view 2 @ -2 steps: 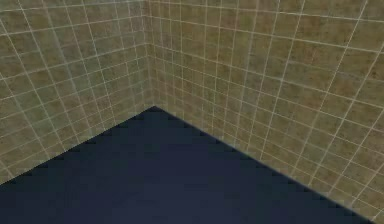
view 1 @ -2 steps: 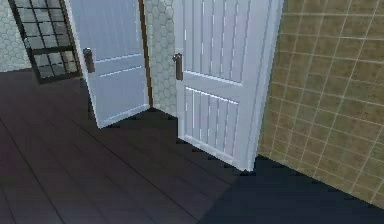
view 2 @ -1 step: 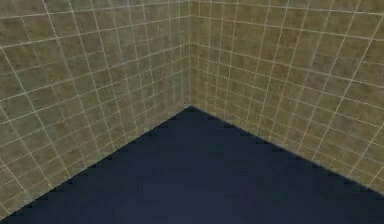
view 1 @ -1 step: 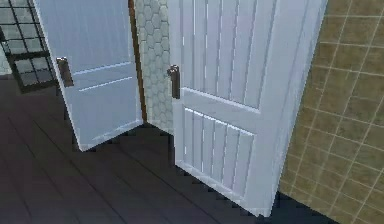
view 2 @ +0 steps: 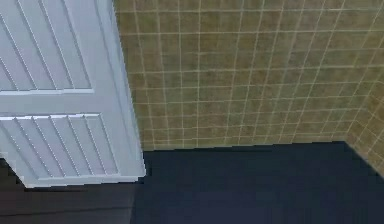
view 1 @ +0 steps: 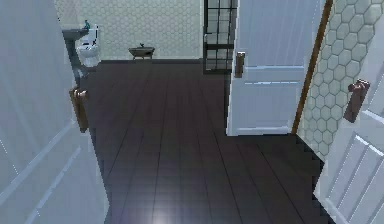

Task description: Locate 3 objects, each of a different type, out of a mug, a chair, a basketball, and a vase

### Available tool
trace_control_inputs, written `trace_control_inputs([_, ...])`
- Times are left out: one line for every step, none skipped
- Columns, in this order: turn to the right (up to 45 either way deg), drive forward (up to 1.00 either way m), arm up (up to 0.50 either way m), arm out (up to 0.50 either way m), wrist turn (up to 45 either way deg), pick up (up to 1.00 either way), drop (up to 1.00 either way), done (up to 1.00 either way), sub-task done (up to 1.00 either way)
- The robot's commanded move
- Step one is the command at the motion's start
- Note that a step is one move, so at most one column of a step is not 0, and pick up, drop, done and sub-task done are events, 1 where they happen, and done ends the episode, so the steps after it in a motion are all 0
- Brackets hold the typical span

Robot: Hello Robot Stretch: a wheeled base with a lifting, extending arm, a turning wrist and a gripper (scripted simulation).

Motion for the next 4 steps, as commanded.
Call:
trace_control_inputs([-3.0, 0.0, 0.0, 0.0, 0.0, 0.0, 0.0, 0.0, 0.0])
trace_control_inputs([0.0, 0.15, 0.0, 0.0, 0.0, 0.0, 0.0, 0.0, 0.0])
trace_control_inputs([0.0, 1.0, 0.0, 0.0, 0.0, 0.0, 0.0, 0.0, 0.0])
trace_control_inputs([0.0, 1.0, 0.0, 0.0, 0.0, 0.0, 0.0, 0.0, 0.0])
